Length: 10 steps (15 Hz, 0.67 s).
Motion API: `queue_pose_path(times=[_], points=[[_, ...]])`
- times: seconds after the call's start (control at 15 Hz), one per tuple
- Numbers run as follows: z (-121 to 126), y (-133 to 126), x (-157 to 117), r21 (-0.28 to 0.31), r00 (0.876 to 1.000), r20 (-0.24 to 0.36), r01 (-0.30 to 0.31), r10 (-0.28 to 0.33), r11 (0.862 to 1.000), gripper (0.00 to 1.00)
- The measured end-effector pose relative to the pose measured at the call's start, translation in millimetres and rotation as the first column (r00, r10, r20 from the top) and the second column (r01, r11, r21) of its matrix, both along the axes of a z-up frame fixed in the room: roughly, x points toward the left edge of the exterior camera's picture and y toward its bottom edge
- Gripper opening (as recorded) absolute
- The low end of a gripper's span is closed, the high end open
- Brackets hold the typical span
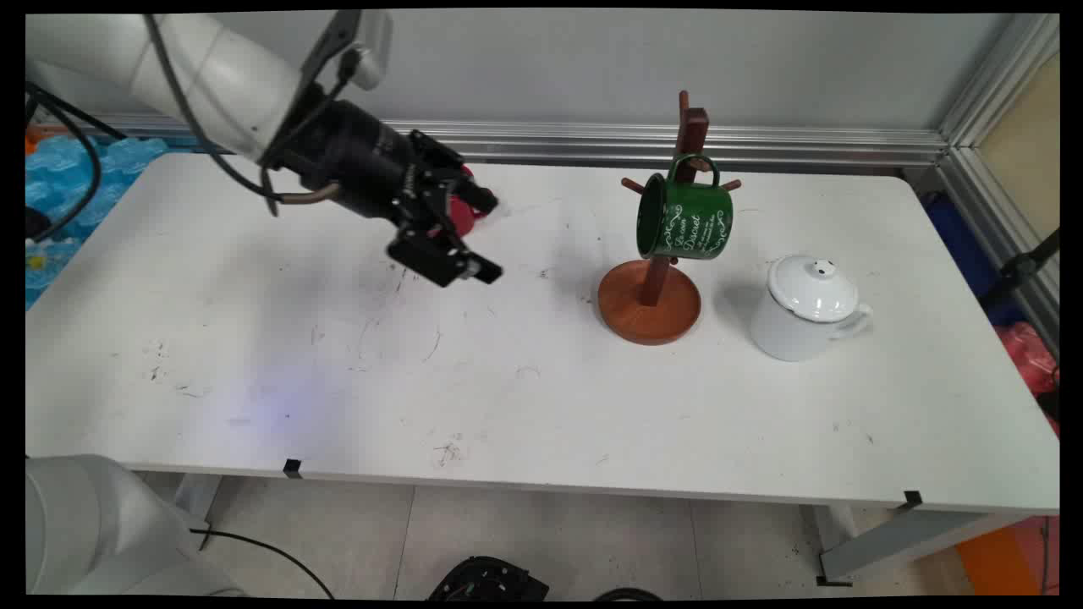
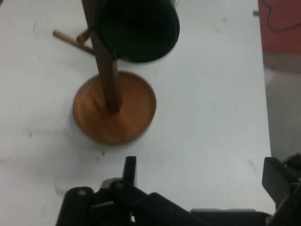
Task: Pick up the green mug from the rack
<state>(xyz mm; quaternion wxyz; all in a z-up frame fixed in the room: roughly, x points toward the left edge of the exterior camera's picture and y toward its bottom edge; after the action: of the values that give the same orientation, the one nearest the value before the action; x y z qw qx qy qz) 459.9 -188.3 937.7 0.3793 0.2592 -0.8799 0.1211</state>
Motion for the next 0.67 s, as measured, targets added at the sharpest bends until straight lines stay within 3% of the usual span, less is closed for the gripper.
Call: queue_pose_path(times=[0.67], points=[[-28.3,-34.8,-53.4,-0.002,0.983,-0.172,-0.064,0.063,0.998,1.00]])
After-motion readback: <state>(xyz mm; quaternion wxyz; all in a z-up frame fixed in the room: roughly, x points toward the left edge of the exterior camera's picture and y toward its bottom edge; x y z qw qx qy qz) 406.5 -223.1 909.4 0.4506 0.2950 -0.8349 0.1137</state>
